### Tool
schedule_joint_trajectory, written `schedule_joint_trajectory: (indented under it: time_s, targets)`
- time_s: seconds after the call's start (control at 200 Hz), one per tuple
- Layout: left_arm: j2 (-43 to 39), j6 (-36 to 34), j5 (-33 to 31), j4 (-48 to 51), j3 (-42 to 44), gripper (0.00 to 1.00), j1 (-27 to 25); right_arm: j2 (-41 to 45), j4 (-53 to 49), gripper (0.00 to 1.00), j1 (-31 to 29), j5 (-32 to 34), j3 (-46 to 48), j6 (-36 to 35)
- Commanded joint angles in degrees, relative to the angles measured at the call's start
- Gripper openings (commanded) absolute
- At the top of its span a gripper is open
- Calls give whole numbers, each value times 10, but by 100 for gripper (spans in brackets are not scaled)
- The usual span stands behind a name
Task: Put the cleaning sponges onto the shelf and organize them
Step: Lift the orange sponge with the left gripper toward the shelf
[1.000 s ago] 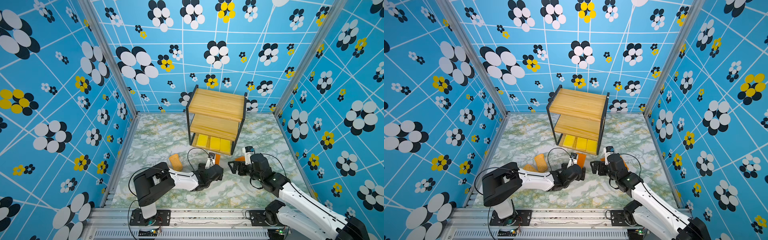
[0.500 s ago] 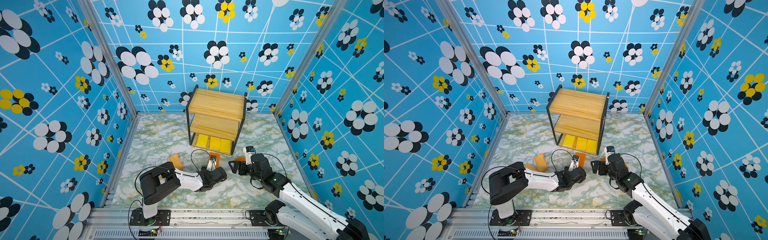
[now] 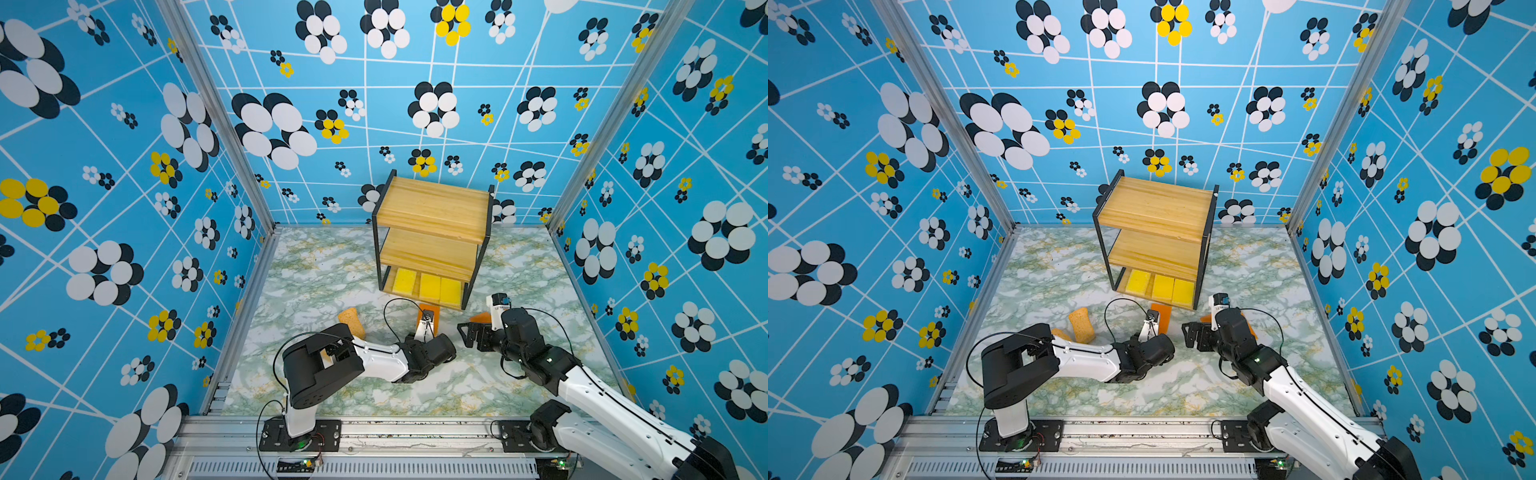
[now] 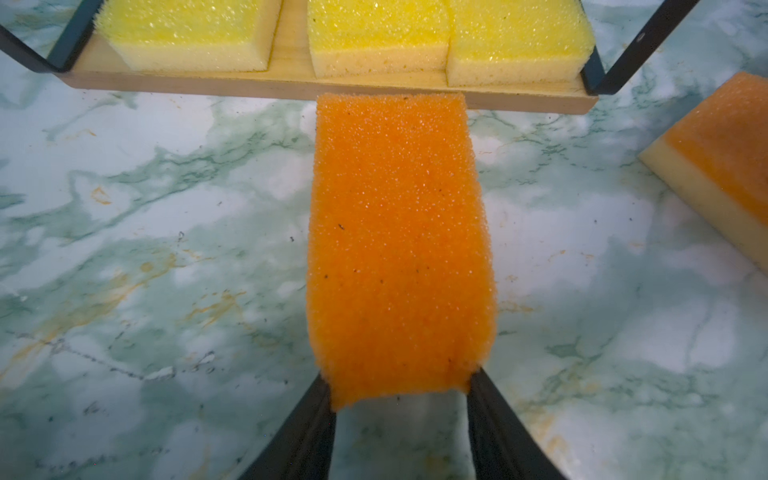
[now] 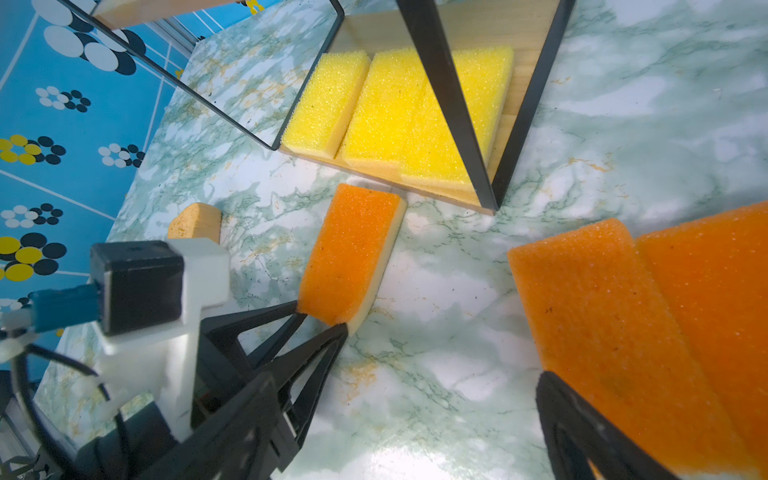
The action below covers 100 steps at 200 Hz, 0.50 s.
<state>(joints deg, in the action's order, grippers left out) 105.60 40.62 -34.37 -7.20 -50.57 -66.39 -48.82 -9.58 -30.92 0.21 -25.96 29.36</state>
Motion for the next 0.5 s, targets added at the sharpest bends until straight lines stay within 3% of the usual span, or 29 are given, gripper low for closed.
schedule_joint_trajectory:
  time_s: [0.0, 0.495]
  targets:
    - [-41, -23, -30, 3, 14, 49, -8, 13, -5, 99, 4, 19, 7, 6]
    - [-156, -95, -38, 3, 47, 48, -51, 29, -4, 99, 11, 33, 16, 11]
